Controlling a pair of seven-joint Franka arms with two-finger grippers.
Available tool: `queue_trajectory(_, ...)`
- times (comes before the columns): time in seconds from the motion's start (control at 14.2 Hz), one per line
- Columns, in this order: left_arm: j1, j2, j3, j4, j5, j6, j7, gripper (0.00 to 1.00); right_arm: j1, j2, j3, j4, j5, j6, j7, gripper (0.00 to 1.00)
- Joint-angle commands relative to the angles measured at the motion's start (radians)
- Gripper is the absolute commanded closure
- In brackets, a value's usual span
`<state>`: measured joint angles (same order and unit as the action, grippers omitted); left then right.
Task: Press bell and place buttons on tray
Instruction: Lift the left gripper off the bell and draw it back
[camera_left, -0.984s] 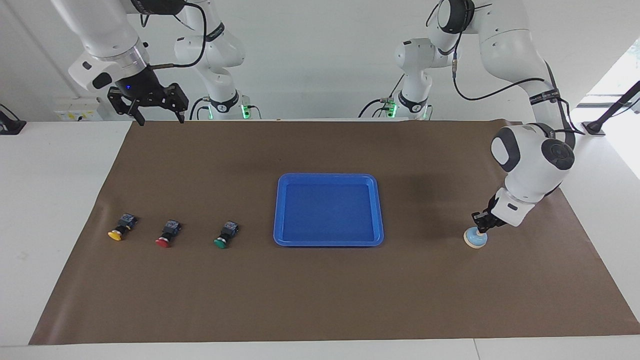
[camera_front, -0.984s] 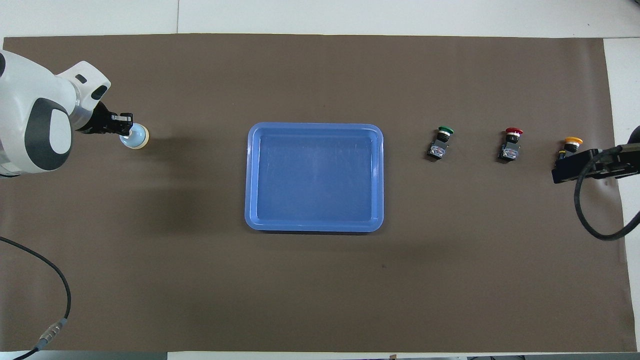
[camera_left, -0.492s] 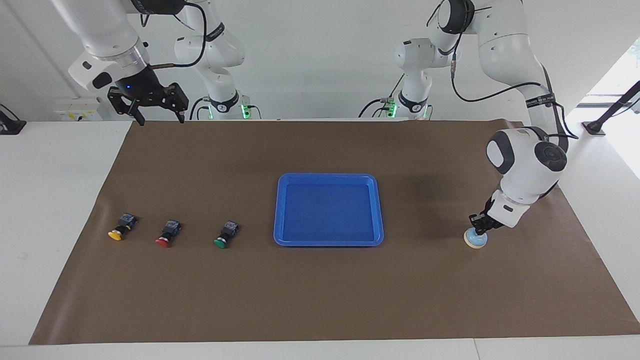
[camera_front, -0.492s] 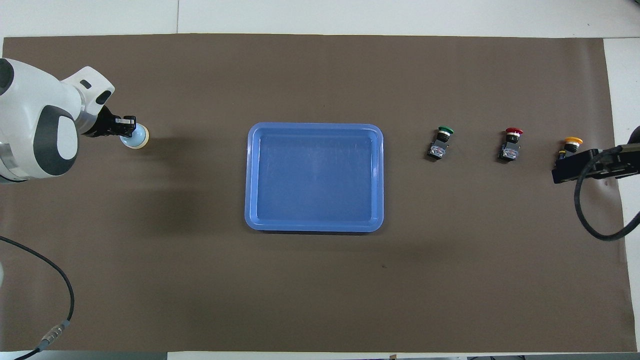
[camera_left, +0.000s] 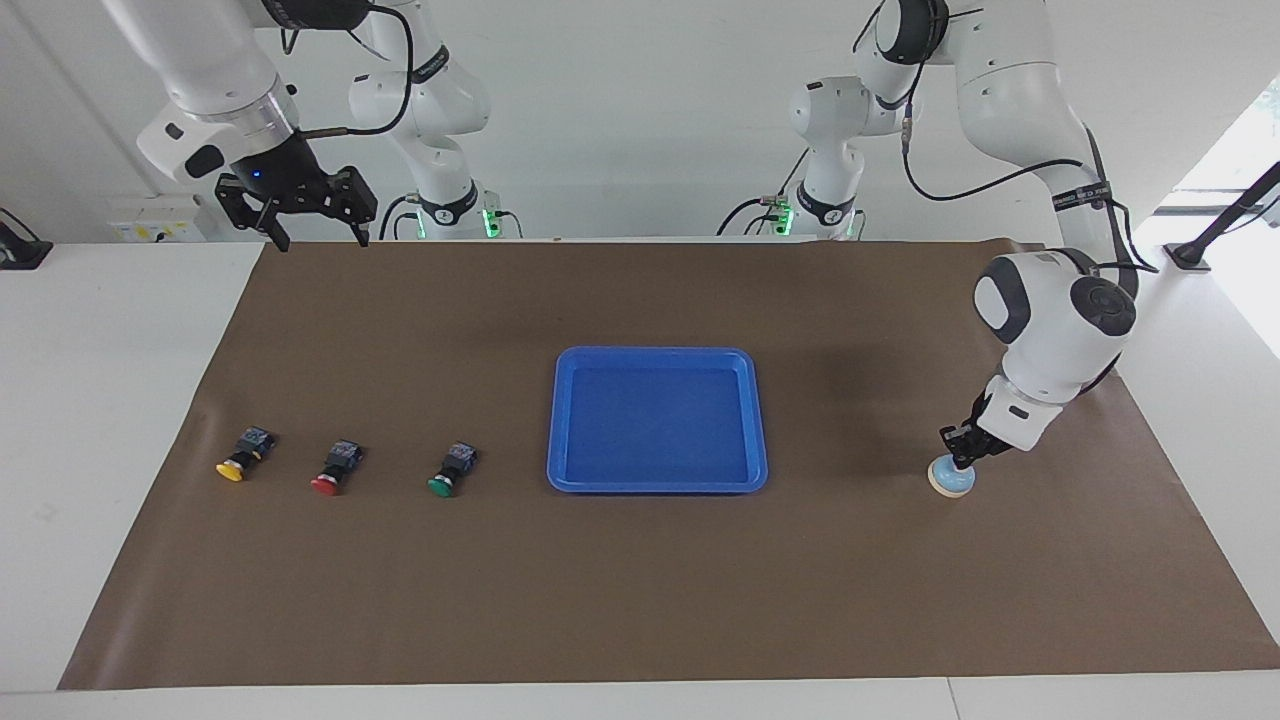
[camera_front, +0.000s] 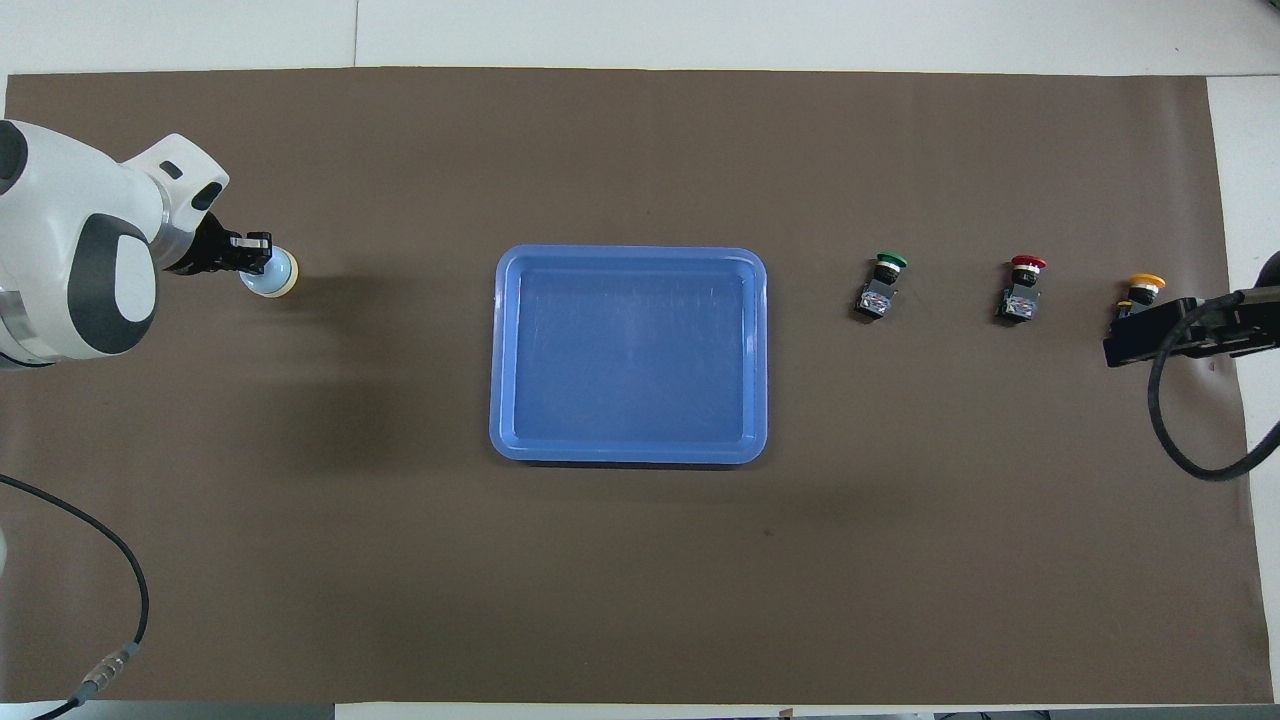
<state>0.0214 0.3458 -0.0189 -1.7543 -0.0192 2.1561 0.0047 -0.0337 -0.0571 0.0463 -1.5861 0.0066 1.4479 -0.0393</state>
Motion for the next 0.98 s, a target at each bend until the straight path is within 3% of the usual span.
queue_trajectory(0.0,0.003,-0.129,-0.001,-0.007,0.008,-0.135,-0.014,0.53,-0.018,-0.021,0.009,-0.021,0.009,-0.009,-0.019,0.0)
queue_trajectory(0.21,-0.004,-0.235,-0.001,-0.008,0.007,-0.232,-0.028,0.18,-0.018,-0.021,0.009,-0.02,0.009,-0.007,-0.019,0.0)
queue_trajectory(0.42,-0.001,-0.338,-0.001,-0.011,0.007,-0.329,-0.034,0.01,-0.029,-0.021,0.003,-0.022,0.009,-0.009,-0.019,0.0)
queue_trajectory(0.91,-0.006,-0.442,-0.004,-0.001,-0.001,-0.498,-0.031,0.0,-0.028,-0.021,0.0,-0.023,0.009,-0.009,-0.019,0.0)
